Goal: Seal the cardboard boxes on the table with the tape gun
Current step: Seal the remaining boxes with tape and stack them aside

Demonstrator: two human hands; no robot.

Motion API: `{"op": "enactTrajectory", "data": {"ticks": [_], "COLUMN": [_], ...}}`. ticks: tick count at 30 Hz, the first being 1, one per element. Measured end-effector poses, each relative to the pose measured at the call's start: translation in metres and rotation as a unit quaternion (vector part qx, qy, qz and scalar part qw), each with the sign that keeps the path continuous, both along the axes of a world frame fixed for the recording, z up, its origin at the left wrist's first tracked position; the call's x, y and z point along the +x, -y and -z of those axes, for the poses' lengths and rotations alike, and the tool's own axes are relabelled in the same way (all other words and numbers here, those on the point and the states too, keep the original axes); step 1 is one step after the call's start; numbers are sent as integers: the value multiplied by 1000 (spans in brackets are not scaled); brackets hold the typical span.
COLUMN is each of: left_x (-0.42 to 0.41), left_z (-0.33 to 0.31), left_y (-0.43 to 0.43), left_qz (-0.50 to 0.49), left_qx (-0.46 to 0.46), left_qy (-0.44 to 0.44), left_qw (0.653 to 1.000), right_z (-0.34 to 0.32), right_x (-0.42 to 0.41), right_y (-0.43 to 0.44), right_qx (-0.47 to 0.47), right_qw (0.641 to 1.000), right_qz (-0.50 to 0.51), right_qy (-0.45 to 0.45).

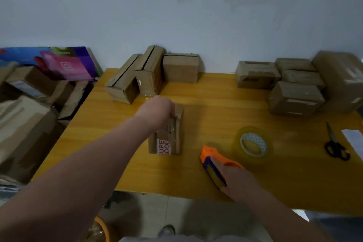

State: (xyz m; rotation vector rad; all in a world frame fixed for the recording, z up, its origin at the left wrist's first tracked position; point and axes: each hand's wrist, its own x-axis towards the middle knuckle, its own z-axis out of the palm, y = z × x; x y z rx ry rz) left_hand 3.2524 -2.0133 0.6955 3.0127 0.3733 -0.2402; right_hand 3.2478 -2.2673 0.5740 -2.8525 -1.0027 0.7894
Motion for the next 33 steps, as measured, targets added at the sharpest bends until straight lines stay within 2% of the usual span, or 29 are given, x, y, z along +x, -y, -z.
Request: {"op": "enactTrajectory", "data": {"ticks": [10,15,18,26,33], "left_x": [19,22,18,-1,-42], "left_z": [-22,-20,-9,9,24], "left_y": [1,8,13,20,23], "left_qz": [109,121,120,108,-16], "left_qx": [2,-6,-5,55,-46], "left_qy": [-76,-172,-188,-13,154], "left_qw": [991,978,975,993,987], "right_z": [-7,-9,-11,-13,-15], "right_x": [5,6,6,9,13], "right_y": [1,0,-2,-7,-17], "right_qx": [56,76,93,131,161], "right_qw": [998,996,993,987,979], "right_qz": [14,55,70,97,120], "right_qy": [-18,-4,1,-7,-32]}}
